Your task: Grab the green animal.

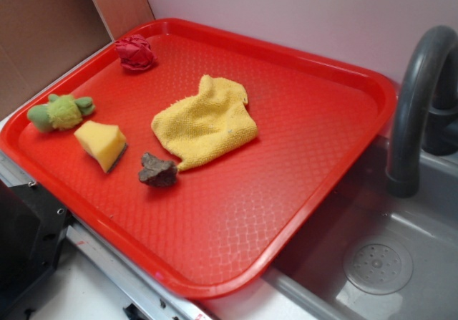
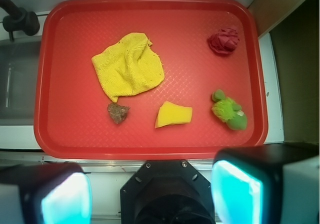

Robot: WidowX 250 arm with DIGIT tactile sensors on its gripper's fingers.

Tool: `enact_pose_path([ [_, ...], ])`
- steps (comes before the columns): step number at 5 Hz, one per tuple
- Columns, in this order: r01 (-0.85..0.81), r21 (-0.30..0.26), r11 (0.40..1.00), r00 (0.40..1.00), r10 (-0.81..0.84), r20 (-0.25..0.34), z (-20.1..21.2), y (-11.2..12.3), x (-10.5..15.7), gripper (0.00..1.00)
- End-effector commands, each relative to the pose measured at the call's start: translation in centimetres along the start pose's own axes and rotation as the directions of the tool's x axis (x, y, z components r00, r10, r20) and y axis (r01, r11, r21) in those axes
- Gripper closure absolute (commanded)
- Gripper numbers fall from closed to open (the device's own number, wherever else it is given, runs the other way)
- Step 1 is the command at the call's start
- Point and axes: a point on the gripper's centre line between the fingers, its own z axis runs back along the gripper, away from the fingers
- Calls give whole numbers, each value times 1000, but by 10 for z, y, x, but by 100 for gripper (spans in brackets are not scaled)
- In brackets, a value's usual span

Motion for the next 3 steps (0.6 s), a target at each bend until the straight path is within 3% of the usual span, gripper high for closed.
enact_pose_path([
  [1,0,0,1000,1000,0,0,0,0,0,0],
  [2,86,28,996,993,-88,80,-28,33,15,0],
  [3,192,-24,981,971,-186,152,-50,57,10,0],
])
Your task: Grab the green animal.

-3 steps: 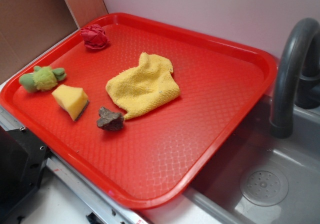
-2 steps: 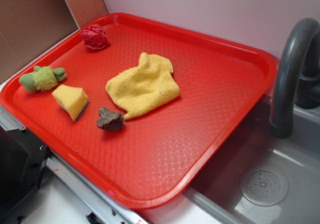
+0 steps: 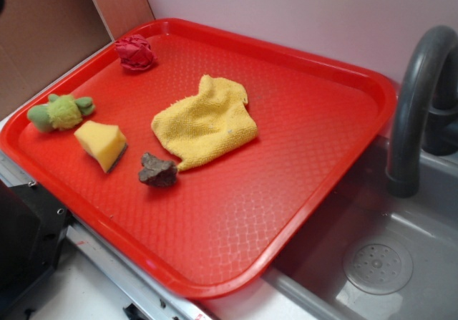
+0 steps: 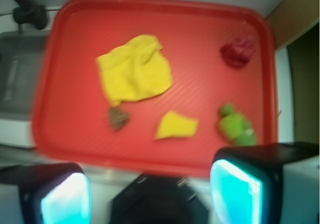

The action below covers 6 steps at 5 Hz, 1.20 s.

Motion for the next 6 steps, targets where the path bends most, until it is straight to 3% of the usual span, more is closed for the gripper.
enact_pose_path([
  [1,222,-39,974,970,-217,111,-39,51,-8,0],
  [2,314,-20,949,945,-310,103,-60,69,-12,0],
  [4,418,56,907,908,-419,13,-101,97,-21,0],
  [6,413,152,898,910,-399,-115,-148,122,-17,0],
])
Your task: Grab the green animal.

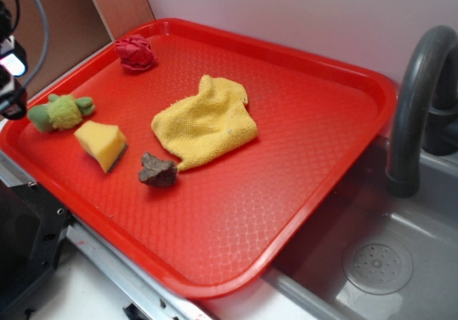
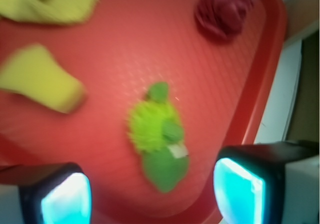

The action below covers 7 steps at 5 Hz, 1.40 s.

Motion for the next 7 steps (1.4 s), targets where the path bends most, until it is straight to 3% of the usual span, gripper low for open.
enact_pose_path([
  [1,47,84,995,997,-41,-72,-36,14,10,0],
  [2,122,17,992,990,-121,-66,-58,-3,16,0],
  [3,149,17,989,986,-148,-82,-64,-11,13,100],
  [4,101,19,995,991,-99,-88,-60,-10,12,100],
  [5,-59,77,995,992,68,-110,-31,-11,19,100],
  [6,-272,194,943,943,301,-144,8,-19,40,100],
  [7,-425,249,870,870,469,-153,44,-34,69,100],
])
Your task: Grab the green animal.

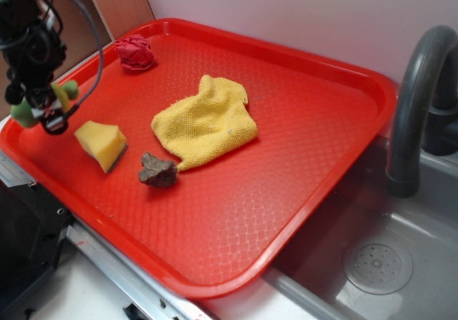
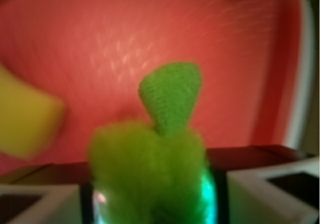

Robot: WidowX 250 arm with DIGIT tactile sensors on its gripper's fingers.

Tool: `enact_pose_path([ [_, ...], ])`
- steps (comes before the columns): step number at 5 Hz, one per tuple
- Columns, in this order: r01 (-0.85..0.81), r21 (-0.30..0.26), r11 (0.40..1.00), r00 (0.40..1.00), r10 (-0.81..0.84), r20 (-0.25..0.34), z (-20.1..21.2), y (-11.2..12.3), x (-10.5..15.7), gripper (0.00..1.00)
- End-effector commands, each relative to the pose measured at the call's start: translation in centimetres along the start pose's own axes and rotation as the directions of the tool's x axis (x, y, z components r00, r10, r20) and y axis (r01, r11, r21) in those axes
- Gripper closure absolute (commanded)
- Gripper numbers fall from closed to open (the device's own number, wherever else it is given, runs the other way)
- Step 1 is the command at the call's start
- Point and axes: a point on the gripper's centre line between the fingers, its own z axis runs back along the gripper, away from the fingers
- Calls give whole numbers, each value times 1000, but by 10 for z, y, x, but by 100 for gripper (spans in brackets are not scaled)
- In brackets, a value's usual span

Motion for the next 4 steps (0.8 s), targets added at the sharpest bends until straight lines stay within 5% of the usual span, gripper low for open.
enact_pose_path([
  [1,-258,-128,958,961,268,66,112,-31,21,100],
  [2,-250,-260,933,952,286,109,146,-27,20,100],
  [3,-262,-274,926,942,307,136,159,-28,19,100],
  [4,-228,-275,934,959,264,101,143,-25,24,100],
])
